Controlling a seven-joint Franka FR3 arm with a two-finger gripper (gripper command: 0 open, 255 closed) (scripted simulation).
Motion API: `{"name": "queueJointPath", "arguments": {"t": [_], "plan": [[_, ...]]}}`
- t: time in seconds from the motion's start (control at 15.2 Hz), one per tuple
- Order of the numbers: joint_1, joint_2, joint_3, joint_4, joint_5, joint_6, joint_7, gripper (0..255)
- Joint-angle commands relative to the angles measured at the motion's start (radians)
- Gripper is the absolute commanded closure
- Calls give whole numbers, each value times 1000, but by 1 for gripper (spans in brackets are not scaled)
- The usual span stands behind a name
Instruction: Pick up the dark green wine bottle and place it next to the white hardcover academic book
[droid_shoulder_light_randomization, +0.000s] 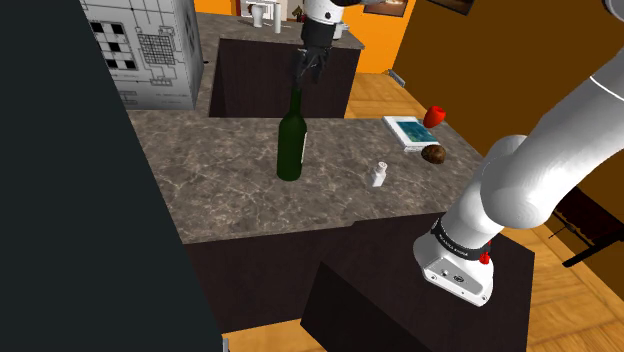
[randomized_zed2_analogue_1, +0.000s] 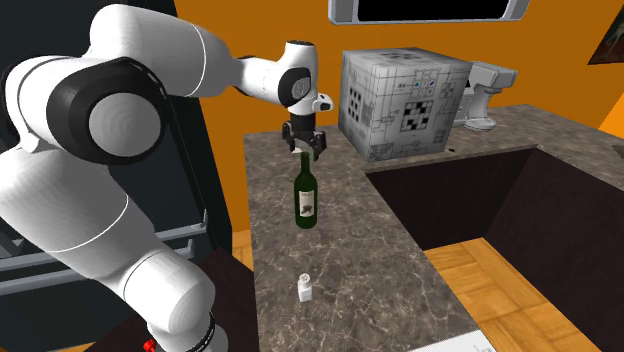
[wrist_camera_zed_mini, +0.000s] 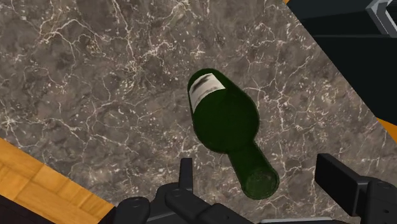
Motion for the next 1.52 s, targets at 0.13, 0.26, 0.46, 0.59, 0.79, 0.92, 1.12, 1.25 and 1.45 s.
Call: {"name": "queueJointPath", "arguments": {"t": [0.13, 0.26, 0.46, 0.59, 0.79, 0.92, 1.12, 1.25, 1.45], "plan": [[6, 46, 3, 15, 11, 33, -4, 0], [6, 56, 4, -2, 12, 60, -5, 0], [8, 75, 5, -30, 15, 107, -6, 0], [8, 75, 5, -30, 15, 107, -6, 0], [8, 75, 5, -30, 15, 107, -6, 0], [8, 75, 5, -30, 15, 107, -6, 0], [8, 75, 5, -29, 15, 106, -6, 255], [8, 75, 5, -29, 15, 106, -6, 255], [8, 75, 5, -30, 15, 106, -6, 255]]}}
